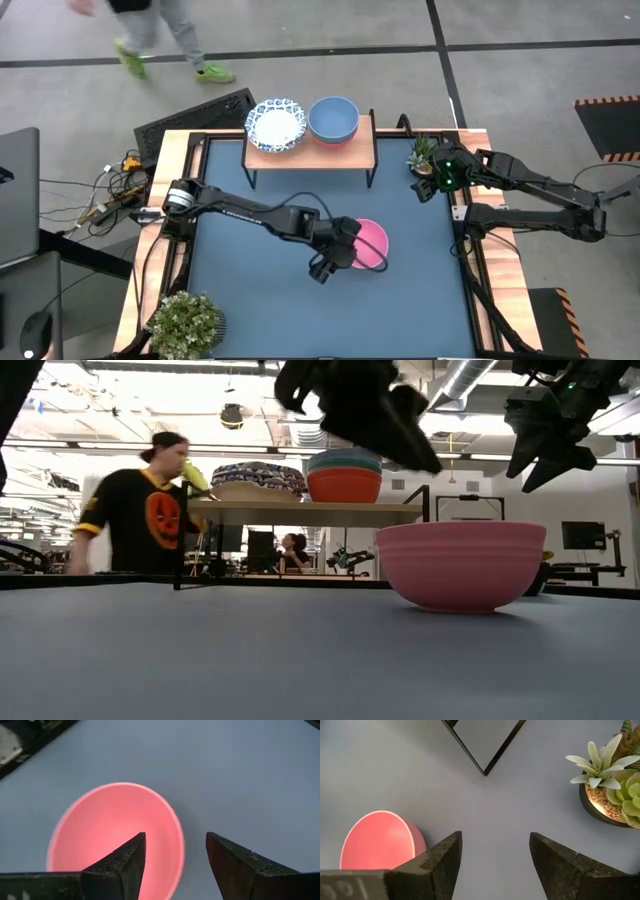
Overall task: Place and stack bowls onto a shelf
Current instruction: Stack the pink bowl on the blue bowl on the shelf
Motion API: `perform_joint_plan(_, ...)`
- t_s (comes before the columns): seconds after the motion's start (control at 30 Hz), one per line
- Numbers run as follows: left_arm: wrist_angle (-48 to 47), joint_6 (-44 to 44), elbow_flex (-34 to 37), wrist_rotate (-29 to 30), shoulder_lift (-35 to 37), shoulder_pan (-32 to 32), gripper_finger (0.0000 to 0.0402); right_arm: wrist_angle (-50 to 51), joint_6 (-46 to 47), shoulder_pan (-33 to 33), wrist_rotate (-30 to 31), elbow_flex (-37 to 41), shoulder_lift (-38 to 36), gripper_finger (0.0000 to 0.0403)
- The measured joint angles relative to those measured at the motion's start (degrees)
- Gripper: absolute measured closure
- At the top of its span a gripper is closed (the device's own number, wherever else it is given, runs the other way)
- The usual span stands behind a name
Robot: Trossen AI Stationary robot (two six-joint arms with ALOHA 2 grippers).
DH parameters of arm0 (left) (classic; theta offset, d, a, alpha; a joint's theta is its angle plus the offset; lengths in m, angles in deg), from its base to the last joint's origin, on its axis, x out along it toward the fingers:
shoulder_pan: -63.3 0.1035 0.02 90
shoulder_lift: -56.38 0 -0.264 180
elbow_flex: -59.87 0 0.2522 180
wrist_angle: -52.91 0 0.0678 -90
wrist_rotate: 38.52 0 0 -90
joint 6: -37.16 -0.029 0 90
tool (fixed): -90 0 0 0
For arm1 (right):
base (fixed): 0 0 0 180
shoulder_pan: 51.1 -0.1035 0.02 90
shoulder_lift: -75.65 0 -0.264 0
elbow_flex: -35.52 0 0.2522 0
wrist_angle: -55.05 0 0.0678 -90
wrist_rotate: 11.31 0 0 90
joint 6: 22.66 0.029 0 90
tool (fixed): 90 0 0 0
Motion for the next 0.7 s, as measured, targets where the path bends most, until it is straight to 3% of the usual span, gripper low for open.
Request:
perform_joint_plan(0.27, 8.0, 1.5, 7.1, 0.6, 0.1, -0.5, 0.0209, 0.2, 0.1, 0.0, -0.5, 0.0, 0.0, 0.0143)
perform_joint_plan(0.5, 8.0, -0.7, 9.2, 1.3, -1.4, -0.5, 0.0211, 0.4, 0.0, 0.0, -1.4, 0.0, 0.0, 0.0143)
perform_joint_plan(0.7, 8.6, -2.8, 8.6, 4.9, -4.9, -0.5, 0.0249, 1.1, 0.0, -0.4, -1.5, 0.0, 0.0, 0.0143)
